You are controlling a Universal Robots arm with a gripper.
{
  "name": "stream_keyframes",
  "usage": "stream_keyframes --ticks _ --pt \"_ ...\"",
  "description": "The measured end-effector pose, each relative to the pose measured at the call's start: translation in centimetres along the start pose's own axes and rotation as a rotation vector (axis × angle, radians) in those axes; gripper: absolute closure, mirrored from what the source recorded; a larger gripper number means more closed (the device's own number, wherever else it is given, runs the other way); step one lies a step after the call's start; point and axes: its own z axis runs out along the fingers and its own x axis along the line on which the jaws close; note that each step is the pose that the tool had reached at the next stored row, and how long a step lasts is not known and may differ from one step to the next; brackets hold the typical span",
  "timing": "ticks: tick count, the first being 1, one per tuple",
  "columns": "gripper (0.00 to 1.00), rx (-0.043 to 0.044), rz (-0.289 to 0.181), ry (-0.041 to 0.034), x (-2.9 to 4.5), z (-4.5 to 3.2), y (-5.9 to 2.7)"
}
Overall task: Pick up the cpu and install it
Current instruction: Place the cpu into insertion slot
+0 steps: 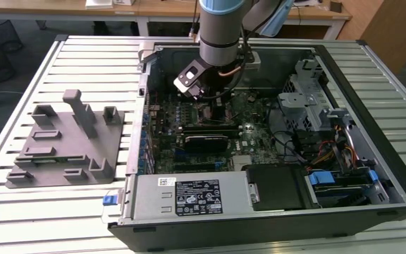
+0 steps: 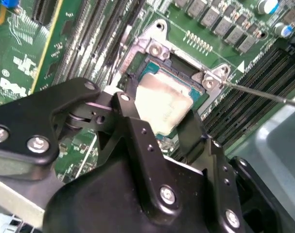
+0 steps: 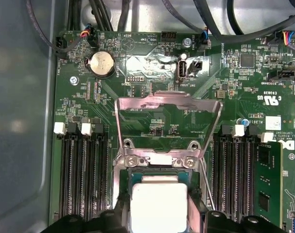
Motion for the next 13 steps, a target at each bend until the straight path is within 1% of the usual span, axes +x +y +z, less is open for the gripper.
stream_keyframes --ticks 1,10,13 --pt "0.4 0.0007 0.0 -0.0011 -0.02 -0.05 -0.01" --pt "0.4 0.0007 0.0 -0.0011 -0.02 -0.66 0.01" --pt "0.4 0.0005 0.0 -0.0007 -0.01 -0.68 0.01"
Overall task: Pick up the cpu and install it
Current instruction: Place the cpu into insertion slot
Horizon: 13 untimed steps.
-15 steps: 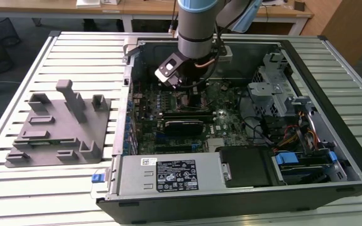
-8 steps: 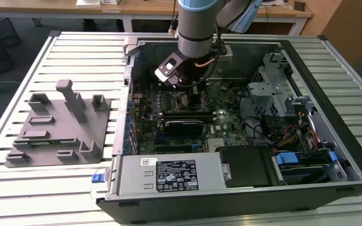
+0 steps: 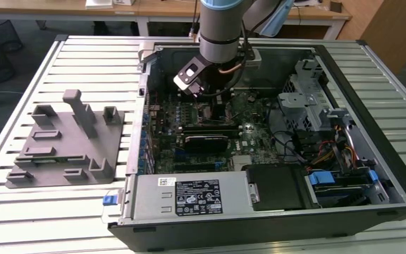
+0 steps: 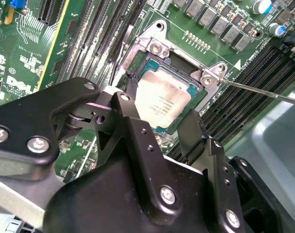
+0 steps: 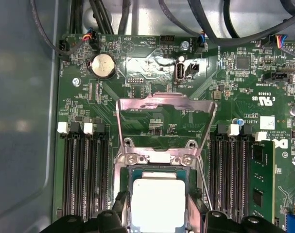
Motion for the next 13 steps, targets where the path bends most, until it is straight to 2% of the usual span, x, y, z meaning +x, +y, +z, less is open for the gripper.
stream_keyframes --ticks 7,9,10,12,13 --pt "0.41 0.0004 0.0 -0.0007 0.0 -0.25 0.01" --pt "0.54 0.0005 0.0 -0.001 0.0 -0.53 0.01" --pt "0.54 0.0005 0.0 -0.001 0.0 -0.64 0.02" --pt "0.65 0.0006 0.0 -0.001 0.0 -0.82 0.02" --pt "0.65 0.0007 0.0 -0.001 0.0 -0.91 0.02"
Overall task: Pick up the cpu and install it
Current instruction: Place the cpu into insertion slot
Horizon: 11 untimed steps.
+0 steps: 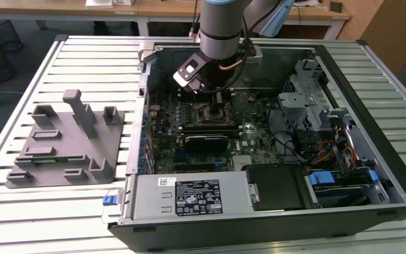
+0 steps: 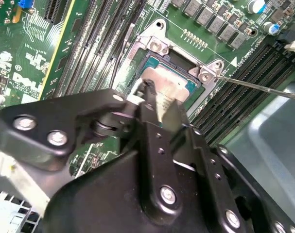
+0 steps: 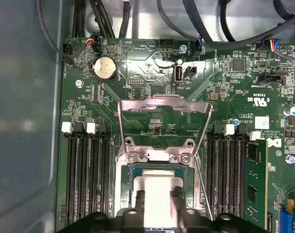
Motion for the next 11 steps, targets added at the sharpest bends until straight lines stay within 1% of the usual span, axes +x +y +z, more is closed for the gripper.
stream_keyframes --ticks 2,3,5,11 --pt "0.77 0.0003 0.0 0.0 0.0 -0.18 0.01" --pt "0.77 0.0004 0.0 0.0 0.0 -0.27 0.01" --pt "0.89 0.0007 0.0 0.0 0.0 -0.48 0.02" --pt "0.89 0.001 0.0 0.0 0.0 -0.95 0.03"
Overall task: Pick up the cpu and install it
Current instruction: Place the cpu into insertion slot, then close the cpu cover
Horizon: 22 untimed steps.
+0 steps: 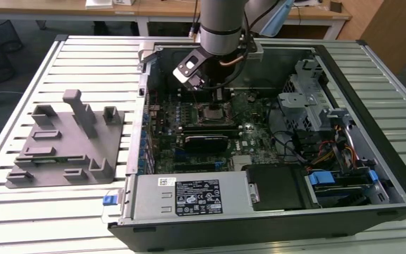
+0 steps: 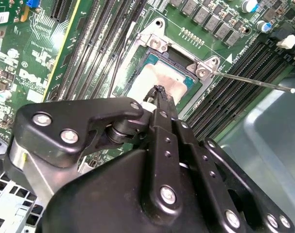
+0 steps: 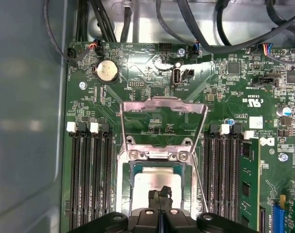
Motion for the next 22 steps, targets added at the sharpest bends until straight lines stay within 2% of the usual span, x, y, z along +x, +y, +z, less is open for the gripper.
stream_keyframes --ticks 11,22 --pt "0.89 0.0 0.0 0.0 0.0 -0.74 0.02" --pt "0.89 0.0 0.0 0.0 0.0 -2.01 0.06"
